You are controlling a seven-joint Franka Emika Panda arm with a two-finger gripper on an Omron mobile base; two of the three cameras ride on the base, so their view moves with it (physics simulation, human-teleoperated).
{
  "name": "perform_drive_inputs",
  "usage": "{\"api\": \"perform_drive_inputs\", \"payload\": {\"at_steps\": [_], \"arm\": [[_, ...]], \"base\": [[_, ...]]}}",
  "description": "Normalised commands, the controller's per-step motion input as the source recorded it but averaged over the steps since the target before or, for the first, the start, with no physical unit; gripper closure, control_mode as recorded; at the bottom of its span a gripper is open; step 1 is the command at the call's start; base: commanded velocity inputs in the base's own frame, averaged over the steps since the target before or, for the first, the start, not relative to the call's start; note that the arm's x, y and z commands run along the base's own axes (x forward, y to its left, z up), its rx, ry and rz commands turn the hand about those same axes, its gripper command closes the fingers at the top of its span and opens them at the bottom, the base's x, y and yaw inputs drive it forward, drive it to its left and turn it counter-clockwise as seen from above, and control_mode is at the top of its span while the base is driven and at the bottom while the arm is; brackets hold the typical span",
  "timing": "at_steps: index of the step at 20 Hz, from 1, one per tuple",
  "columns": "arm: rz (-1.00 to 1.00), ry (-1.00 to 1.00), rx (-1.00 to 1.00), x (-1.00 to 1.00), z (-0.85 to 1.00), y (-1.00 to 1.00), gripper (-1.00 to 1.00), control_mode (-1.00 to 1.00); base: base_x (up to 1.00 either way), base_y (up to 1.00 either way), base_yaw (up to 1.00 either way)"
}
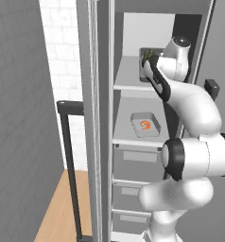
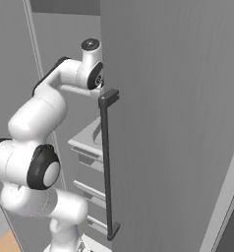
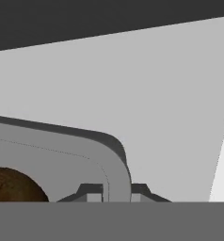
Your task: Take the meat container that has the shrimp and place it on the second highest rack of the freezer. Then take the vegetable container that has the mushroom and cucumber and place it on the highest rack of the freezer.
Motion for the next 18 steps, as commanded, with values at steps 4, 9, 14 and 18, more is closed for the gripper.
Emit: {"api": "perform_drive_inputs", "payload": {"at_steps": [4, 9, 14, 18], "arm": [[0.00, 0.12, 0.00, 0.60, -0.40, -0.07, 1.00, -1.00], [0.00, 0.07, 0.00, 0.34, -0.50, -0.04, -1.00, -1.00], [0.00, -0.33, 0.00, -0.14, -0.50, 0.00, -1.00, -1.00], [0.02, -0.49, 0.00, -0.39, -0.44, 0.00, -1.00, -1.00]], "base": [[0.00, 0.00, 0.00], [0.00, 0.00, 0.00], [0.00, 0.00, 0.00], [0.00, 0.00, 0.00]]}}
